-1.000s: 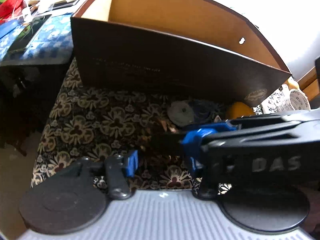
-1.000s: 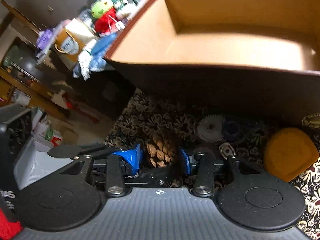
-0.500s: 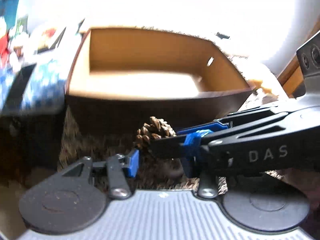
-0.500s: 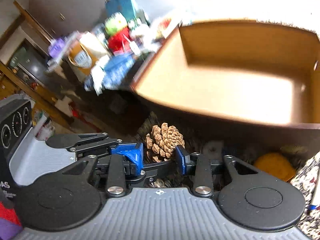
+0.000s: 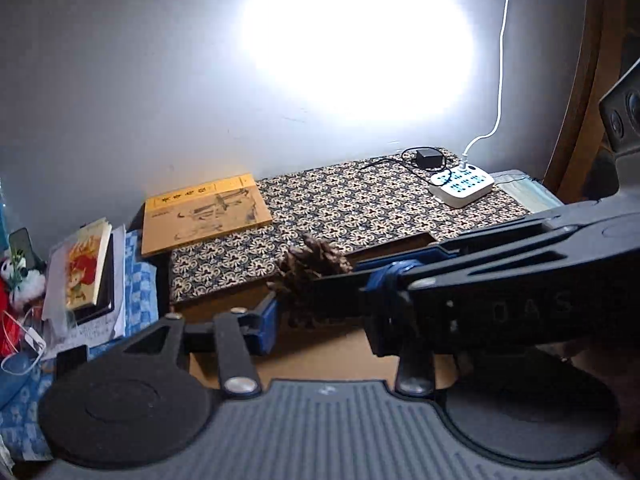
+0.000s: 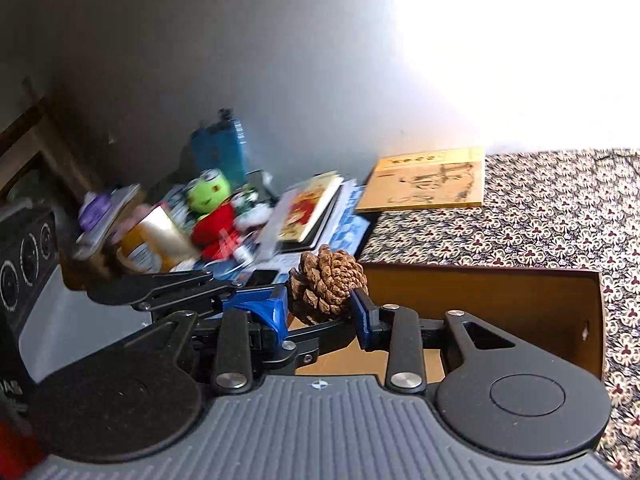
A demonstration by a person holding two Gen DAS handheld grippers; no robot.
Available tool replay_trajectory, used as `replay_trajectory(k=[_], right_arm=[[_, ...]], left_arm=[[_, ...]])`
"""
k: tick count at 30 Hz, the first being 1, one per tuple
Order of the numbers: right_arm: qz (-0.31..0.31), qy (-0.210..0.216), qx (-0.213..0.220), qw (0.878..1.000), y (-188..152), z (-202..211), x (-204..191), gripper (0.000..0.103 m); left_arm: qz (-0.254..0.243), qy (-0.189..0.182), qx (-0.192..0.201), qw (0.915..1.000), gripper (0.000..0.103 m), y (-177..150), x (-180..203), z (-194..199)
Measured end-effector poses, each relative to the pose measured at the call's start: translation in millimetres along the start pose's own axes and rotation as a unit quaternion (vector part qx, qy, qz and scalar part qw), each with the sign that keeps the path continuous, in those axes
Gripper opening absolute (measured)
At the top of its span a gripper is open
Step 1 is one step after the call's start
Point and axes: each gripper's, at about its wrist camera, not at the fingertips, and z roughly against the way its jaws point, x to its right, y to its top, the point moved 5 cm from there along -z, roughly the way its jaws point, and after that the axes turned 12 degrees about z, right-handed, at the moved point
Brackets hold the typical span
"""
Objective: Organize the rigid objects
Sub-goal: 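Carry the pine cone over the box wall and lower it inside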
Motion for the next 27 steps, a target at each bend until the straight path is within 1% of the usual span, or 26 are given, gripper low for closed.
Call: replay_trajectory(k=[1,4,8,12,15,16,17,18,21,22,25,27], right_arm=[[-0.011,-0.005,-0.008,1.0,0,-13,6,0.017],[-0.052,-0.018,-0.04,0.998,-16,-49,25,0.017],[-0.092,-0.019,-0.086,0.992,-47,-79,41,0.016],[-0.114,-0.019,-0.118,0.986,-61,-102,44,0.015],[-0.135,-0.018,-0.129,0.982,-64,-114,47,0.014],[-0.144,-0.016,-0.129,0.981,-64,-117,48,0.014],[-0.154,-0.014,-0.129,0.979,-63,-123,50,0.014],[-0.161,-0.01,-0.126,0.979,-63,-125,52,0.015],[-0.187,0.003,-0.112,0.976,-65,-123,60,0.015],[-0.194,0.003,-0.109,0.975,-66,-121,63,0.015],[-0.201,0.002,-0.096,0.975,-66,-112,68,0.016],[-0.191,-0.013,-0.095,0.977,-65,-105,72,0.016]], left_arm=[[0.0,0.002,-0.01,1.0,0.039,1,-4,-13],[-0.004,0.016,-0.047,0.9987,0.04,-10,-18,-56],[-0.001,0.045,-0.103,0.9937,0.04,-44,-36,-100],[0.003,0.071,-0.138,0.9879,0.041,-58,-50,-122],[0.011,0.09,-0.156,0.9835,0.041,-63,-58,-133],[0.021,0.084,-0.163,0.9828,0.047,-63,-61,-134],[0.029,0.087,-0.163,0.9824,0.05,-61,-63,-132],[0.035,0.092,-0.161,0.982,0.061,-60,-66,-131],[0.064,0.068,-0.152,0.984,0.064,-57,-71,-128],[0.067,0.064,-0.15,0.9843,0.067,-55,-71,-127],[0.064,0.058,-0.146,0.9855,0.069,-56,-68,-125],[0.064,0.052,-0.138,0.9871,0.07,-53,-69,-123]])
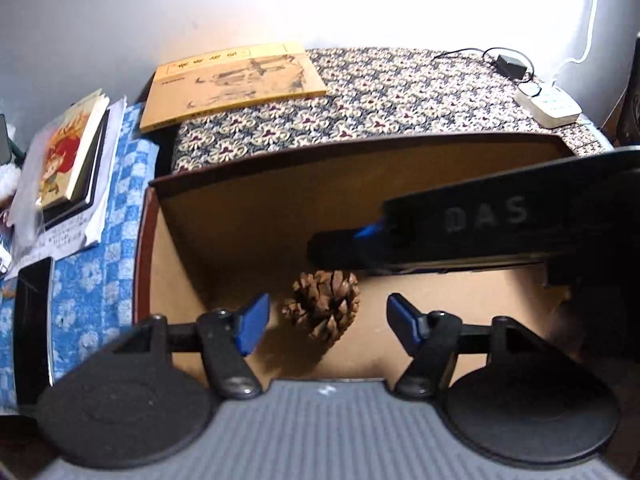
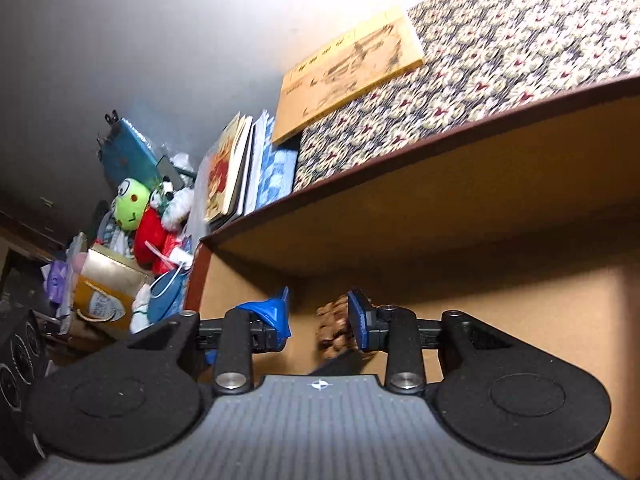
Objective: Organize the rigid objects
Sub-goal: 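Carry the pine cone over the box wall and lower it inside, then open the right gripper to release the pine cone and withdraw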
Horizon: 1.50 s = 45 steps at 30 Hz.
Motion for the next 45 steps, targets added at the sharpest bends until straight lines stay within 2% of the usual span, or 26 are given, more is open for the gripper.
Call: replay_trajectory(k=[5,7,12,15,17,19,20,23,26,30,36,39,42,45], right_arm=[[-0.017,-0.023,0.004,1.0,-1,17,15,0.015],[-0.028,-0.039,-0.009,0.999,-2,15,21,0.015],[-0.039,-0.064,-0.06,0.995,-7,-5,21,0.015],[-0.046,-0.052,-0.094,0.993,-11,-23,20,0.015],[-0.051,-0.009,-0.1,0.994,-12,-33,15,0.015],[-0.087,0.058,-0.085,0.991,-12,-37,15,0.015],[-0.095,0.066,-0.08,0.99,-12,-37,15,0.015],[-0.054,0.055,-0.066,0.995,-11,-31,11,0.015],[-0.033,0.067,-0.05,0.996,-9,-19,5,0.015],[0.04,0.053,0.003,0.998,-5,14,-13,0.015],[0.126,0.013,0.088,0.988,-2,57,-37,0.016],[0.132,-0.003,0.11,0.985,-1,73,-41,0.017],[0.131,-0.017,0.153,0.979,-3,97,-42,0.018],[0.121,-0.041,0.193,0.973,-7,120,-33,0.019]], left_arm=[[0.003,-0.005,0.02,0.9998,0.068,-2,-1,11],[0.008,-0.011,0.027,0.9995,0.064,-4,-1,20],[0.005,-0.021,0.055,0.9983,0.064,-12,-4,48],[0.002,-0.034,0.058,0.9977,0.063,-19,-4,60],[-0.007,-0.03,0.06,0.9977,0.062,-25,-3,63],[-0.016,-0.021,0.063,0.9976,0.062,-30,-2,63],[-0.018,-0.016,0.062,0.9978,0.062,-32,-2,61],[-0.012,-0.01,0.049,0.9987,0.062,-33,-4,54],[-0.005,-0.01,0.044,0.999,0.062,-31,-4,50],[0.0,-0.013,0.04,0.9991,0.062,-29,2,50],[0.011,0.002,0.049,0.9987,0.063,-32,7,63],[0.032,0.007,0.058,0.9978,0.069,-33,6,75],[0.044,0.012,0.077,0.996,0.078,-35,6,91],[0.054,0.019,0.092,0.9941,0.081,-37,6,105]])
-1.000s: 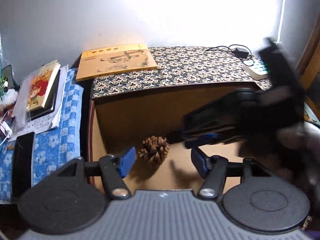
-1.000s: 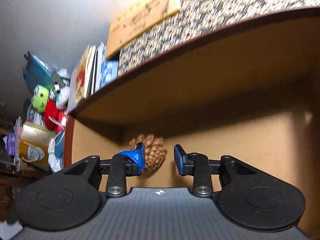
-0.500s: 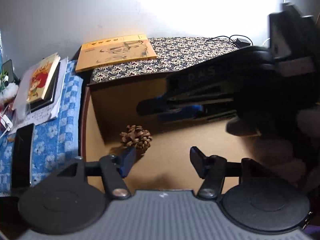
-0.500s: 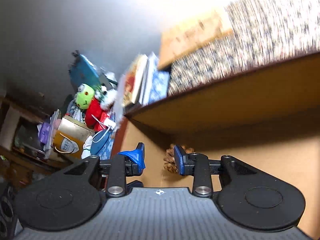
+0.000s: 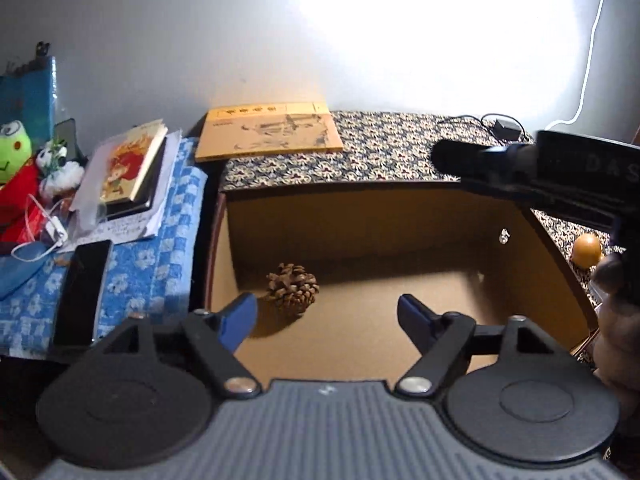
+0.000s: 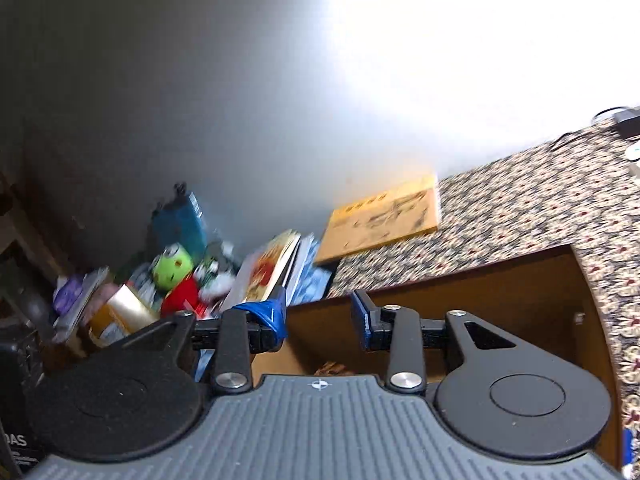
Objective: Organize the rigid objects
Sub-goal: 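Open the right gripper to release the pine cone and withdraw, then move the right gripper down toward the clear tape roll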
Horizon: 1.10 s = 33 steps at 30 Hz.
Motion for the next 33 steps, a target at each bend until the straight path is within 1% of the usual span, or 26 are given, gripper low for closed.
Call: replay_trajectory(k=[2,5,8,11,12,13,15,18,20,23,25,28,31,33], right_arm=[[-0.012,-0.016,0.004,1.0,1,9,8,0.02],[-0.004,-0.012,-0.009,1.0,1,21,11,0.023],[0.003,0.02,-0.022,1.0,-3,31,5,0.023],[0.016,0.047,-0.022,0.998,-10,47,-2,0.022],[0.021,0.054,-0.028,0.998,-14,51,-3,0.019],[0.024,0.062,-0.034,0.997,-17,54,-4,0.019],[0.029,0.073,-0.038,0.996,-23,64,-2,0.017],[0.031,0.076,-0.044,0.996,-30,80,4,0.015],[0.03,0.072,-0.054,0.995,-37,87,10,0.013],[0.03,0.064,-0.077,0.995,-51,96,20,0.009],[0.029,0.058,-0.094,0.993,-64,101,26,0.007],[0.02,0.056,-0.125,0.99,-85,106,36,0.004],[0.004,0.069,-0.155,0.985,-105,108,41,0.003],[-0.006,0.084,-0.174,0.981,-119,109,41,0.002]], left_arm=[[0.01,0.002,0.005,0.9999,0.083,-1,-1,8],[0.03,0.0,0.006,0.9995,0.087,-4,-2,19],[0.045,-0.001,0.012,0.9989,0.088,-12,-2,32],[0.041,0.008,0.022,0.9989,0.088,-27,1,44],[0.04,0.011,0.022,0.9989,0.088,-32,2,47],[0.039,0.011,0.019,0.999,0.088,-39,2,50],[0.038,0.007,0.012,0.9992,0.088,-52,6,53],[0.033,0.003,-0.001,0.9994,0.088,-70,15,55],[0.035,-0.01,-0.014,0.9992,0.088,-82,21,56],[0.042,-0.038,-0.038,0.9977,0.084,-100,34,55],[0.037,-0.044,-0.052,0.997,0.081,-114,44,52],[0.02,-0.036,-0.075,0.9963,0.075,-138,54,45],[0.001,-0.014,-0.086,0.9962,0.074,-157,60,37],[-0.001,-0.011,-0.091,0.9958,0.075,-165,61,31]])
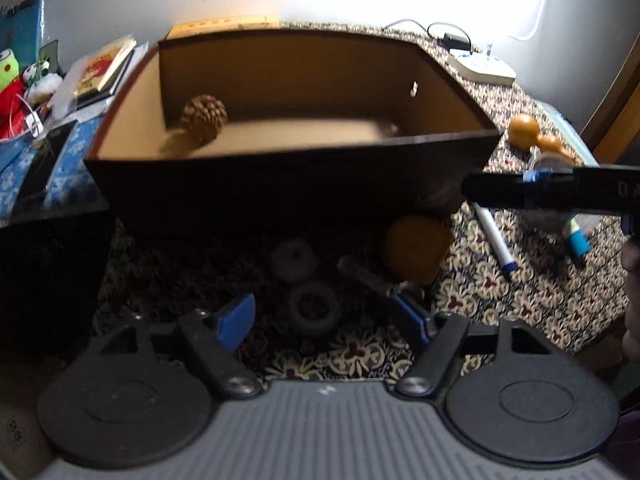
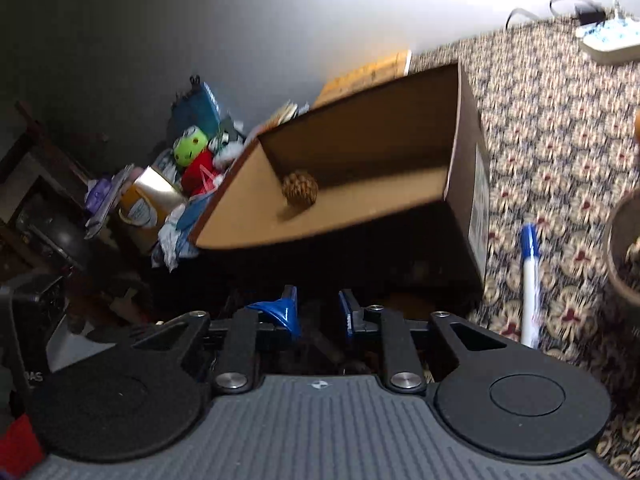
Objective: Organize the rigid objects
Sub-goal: 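Move the right gripper down toward the clear tape roll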
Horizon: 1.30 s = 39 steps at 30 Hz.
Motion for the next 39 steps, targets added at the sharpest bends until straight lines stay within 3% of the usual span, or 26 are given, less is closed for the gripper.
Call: replay_trajectory(k=[5,13,19,24,31,39], right_arm=[[-0.034,0.057,-0.042,0.997,-18,-14,-1,0.002],[-0.133,0.134,-0.088,0.978,-35,-51,-1,0.002],[-0.146,0.12,-0.083,0.978,-28,-66,-3,0.003],[-0.13,0.099,-0.09,0.982,-23,-79,-7,0.003],[-0.071,0.037,-0.104,0.991,-23,-94,-13,0.002],[-0.043,0.014,-0.127,0.991,-23,-102,-13,0.0]], left_arm=[[0.0,0.027,-0.016,0.9995,0.075,-8,-4,-21],[-0.037,0.033,-0.011,0.9987,0.077,-15,-9,-32],[-0.054,0.003,-0.012,0.9984,0.076,-8,-6,-42],[-0.05,-0.019,-0.034,0.998,0.054,0,-11,-59],[-0.042,-0.039,-0.034,0.9978,0.041,5,-18,-62],[-0.043,-0.036,-0.029,0.998,0.041,0,-17,-56]])
